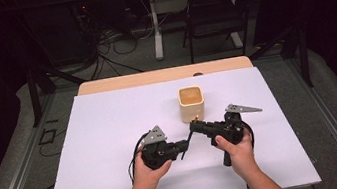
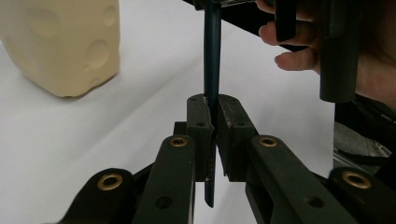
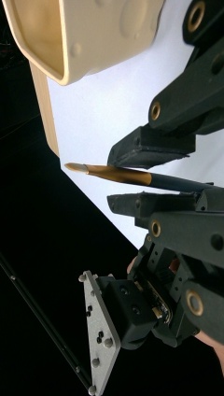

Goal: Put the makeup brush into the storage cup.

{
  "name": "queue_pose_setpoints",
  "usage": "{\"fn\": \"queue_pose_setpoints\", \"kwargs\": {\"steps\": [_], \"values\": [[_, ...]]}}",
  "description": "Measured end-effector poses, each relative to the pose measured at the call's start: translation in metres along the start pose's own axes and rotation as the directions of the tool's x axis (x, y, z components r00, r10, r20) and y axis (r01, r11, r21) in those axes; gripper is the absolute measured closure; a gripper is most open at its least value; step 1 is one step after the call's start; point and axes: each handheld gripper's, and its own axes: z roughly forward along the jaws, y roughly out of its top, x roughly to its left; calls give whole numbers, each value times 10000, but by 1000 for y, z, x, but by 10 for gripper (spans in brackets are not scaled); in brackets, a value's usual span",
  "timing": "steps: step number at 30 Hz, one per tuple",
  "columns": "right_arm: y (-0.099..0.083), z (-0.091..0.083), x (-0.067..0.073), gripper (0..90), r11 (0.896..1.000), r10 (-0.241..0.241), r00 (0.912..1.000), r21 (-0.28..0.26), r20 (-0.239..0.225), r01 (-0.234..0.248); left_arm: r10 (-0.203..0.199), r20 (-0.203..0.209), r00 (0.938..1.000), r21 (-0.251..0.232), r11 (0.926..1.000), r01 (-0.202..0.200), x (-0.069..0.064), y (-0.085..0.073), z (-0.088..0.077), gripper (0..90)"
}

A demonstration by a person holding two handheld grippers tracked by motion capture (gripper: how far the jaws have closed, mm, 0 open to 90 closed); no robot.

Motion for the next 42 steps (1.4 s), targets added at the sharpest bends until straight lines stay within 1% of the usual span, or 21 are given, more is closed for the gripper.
{"fn": "queue_pose_setpoints", "kwargs": {"steps": [6,9,18,26,34,40,42], "values": [[0,-1,-1,786,9998,170,9999,-76,-26,-170,-27,-1,10000,-39,10000,27,0,0,0,838],[-1,-1,-2,811,9993,346,9993,-111,-117,-348,-24,25,10000,-48,10000,24,-1,0,0,837],[-2,-2,-3,838,9988,469,9988,-143,-114,-471,-93,49,9999,-17,10000,93,0,-1,1,838],[-2,-2,-2,840,9994,311,9994,-162,-124,-313,-78,64,9999,-1,10000,78,0,-1,1,838],[-2,-1,-2,841,9995,271,9996,-137,-89,-272,-68,65,10000,32,10000,68,0,-1,1,837],[-2,-1,-1,841,9998,185,9998,-66,-46,-185,-154,149,9998,14,9999,153,1,-2,2,835],[-2,-1,1,841,10000,-17,10000,4,14,17,-137,170,9998,43,9999,136,2,-2,2,834]]}}
